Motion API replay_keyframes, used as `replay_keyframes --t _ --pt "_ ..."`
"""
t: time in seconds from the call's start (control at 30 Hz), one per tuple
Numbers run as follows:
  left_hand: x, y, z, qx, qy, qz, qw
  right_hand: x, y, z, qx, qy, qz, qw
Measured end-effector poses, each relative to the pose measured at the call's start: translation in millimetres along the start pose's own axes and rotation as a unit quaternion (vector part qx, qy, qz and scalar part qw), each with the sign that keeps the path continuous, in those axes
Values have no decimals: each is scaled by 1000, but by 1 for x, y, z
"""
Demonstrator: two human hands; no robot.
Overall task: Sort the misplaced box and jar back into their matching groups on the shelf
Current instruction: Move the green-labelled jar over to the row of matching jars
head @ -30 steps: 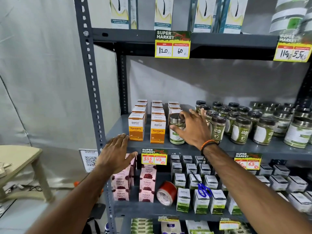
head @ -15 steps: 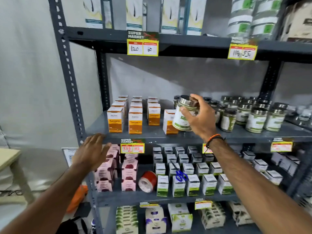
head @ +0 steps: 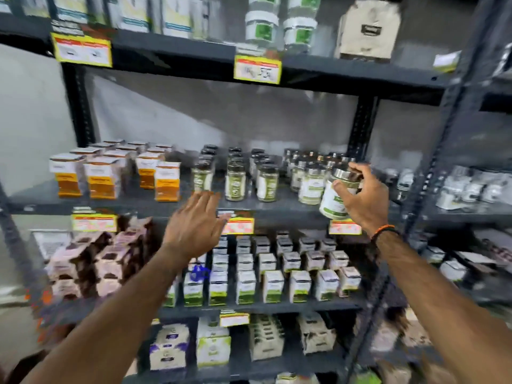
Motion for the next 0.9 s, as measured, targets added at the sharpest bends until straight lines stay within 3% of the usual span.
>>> replay_keyframes --t 0.13,0.3,0.6,0.9 --pt "-43 102 50 -15 -43 -6 999 46 69 31 -35 -35 -22 999" --pt "-107 158 96 -7 -142 -8 990 64 126 55 -77 -32 -5 996" --pt "-181 163 121 17 -171 28 985 34 184 93 -110 -50 -2 993" --pt "-198 150 127 -5 -183 74 980 14 207 100 -121 -70 -3 990"
Point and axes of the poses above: each hand's wrist, its own z-axis towards the middle knuckle, its own x-axis out of the back of the hand, y = z × x, the point moved 7 cm from there along z, towards the middle knuckle, and after that the axes turned 2 degrees about z, right-handed, at the moved point
